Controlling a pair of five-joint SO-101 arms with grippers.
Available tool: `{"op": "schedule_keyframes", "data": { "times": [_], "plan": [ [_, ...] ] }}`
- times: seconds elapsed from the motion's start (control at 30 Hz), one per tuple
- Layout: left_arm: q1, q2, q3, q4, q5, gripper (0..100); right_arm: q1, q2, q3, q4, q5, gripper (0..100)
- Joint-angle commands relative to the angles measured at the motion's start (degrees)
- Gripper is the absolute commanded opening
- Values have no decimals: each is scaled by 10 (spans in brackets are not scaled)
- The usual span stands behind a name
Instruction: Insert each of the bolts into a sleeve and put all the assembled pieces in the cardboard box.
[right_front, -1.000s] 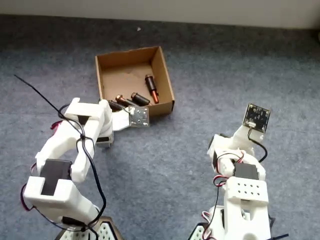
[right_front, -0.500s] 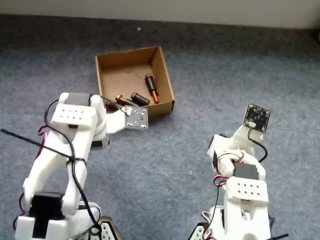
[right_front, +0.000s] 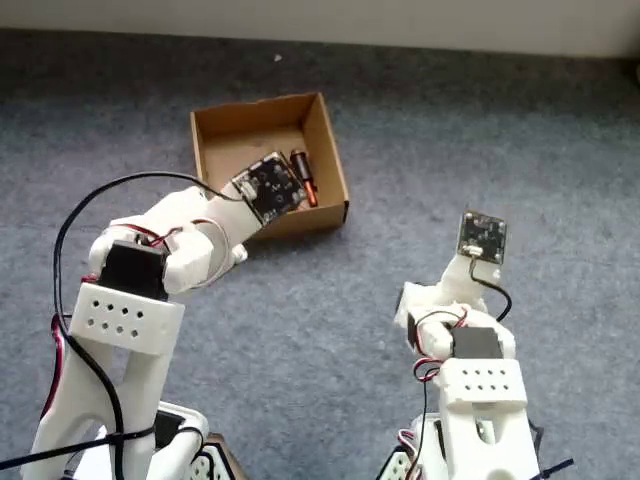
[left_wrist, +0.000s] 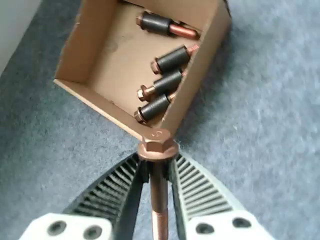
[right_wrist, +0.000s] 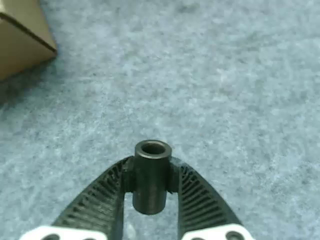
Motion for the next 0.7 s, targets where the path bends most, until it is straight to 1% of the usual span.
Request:
{"op": "schedule_keyframes", "data": {
  "times": [0.0,0.07,0.27,0.37,0.47,0.53,0.67],
  "plan": [
    [11,-44,50,-114,156,7,-69,-72,-9,4,0,5],
    [11,-72,89,-160,200,7,-98,-130,-9,4,0,5],
    [13,-196,209,-307,298,7,-185,-296,24,-6,1,5],
    [25,-264,239,-366,341,7,-228,-342,62,-44,40,5],
    [35,-318,259,-421,378,7,-258,-377,115,-103,87,5],
    [41,-340,265,-442,405,7,-267,-396,148,-148,112,5],
    [69,-370,265,-446,450,7,-267,-437,206,-217,150,5]
  ]
}}
